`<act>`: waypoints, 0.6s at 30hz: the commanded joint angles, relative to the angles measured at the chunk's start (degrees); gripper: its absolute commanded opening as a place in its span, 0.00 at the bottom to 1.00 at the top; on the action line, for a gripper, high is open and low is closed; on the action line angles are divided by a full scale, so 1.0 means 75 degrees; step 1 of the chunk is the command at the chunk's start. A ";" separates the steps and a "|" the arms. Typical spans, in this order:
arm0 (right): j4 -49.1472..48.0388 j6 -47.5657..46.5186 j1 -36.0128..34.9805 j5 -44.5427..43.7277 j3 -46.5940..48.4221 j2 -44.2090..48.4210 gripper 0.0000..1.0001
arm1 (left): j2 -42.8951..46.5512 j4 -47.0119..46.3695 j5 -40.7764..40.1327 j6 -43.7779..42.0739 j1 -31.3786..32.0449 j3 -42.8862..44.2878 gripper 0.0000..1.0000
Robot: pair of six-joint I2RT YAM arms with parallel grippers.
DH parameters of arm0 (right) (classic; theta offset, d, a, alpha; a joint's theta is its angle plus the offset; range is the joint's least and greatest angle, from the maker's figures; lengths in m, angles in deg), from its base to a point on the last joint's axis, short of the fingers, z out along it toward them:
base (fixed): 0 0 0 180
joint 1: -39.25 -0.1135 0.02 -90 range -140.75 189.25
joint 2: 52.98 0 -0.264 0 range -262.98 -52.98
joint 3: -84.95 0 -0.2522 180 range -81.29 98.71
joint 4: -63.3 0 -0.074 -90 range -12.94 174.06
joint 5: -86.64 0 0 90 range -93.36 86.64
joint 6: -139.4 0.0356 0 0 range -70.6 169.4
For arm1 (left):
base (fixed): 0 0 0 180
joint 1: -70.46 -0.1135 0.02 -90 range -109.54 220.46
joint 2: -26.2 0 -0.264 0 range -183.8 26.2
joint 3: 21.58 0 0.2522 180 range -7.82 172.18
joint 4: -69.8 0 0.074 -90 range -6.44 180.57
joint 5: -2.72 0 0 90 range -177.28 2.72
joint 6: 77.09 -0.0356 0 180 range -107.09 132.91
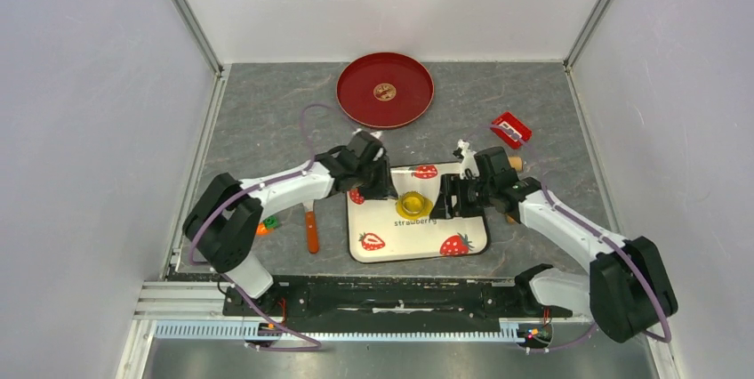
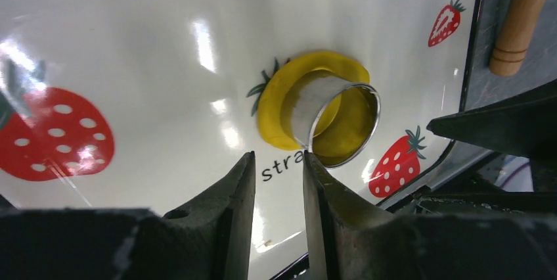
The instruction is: Roll out the dumpling wrappers from the dough
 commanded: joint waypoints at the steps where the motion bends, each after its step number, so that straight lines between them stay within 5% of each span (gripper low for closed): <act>1: -0.1264 0.0492 -0.0139 0.0588 0.0388 -0.0514 0.68 | 0.0483 -0.2252 0.1820 0.0750 -0.0714 -0.1037 0.38; 9: -0.1988 0.0851 -0.0130 0.0828 0.0574 -0.1157 0.56 | 0.0120 -0.2579 0.2554 0.0424 -0.0742 -0.0896 0.38; 13: -0.2118 0.0865 -0.0119 0.0869 0.0603 -0.1465 0.41 | -0.0116 -0.2454 0.2412 0.0281 -0.0625 -0.0702 0.37; 18: -0.2157 0.0813 -0.0095 0.0878 0.0603 -0.1728 0.35 | -0.0311 -0.2118 0.2091 0.0101 -0.0502 -0.0565 0.34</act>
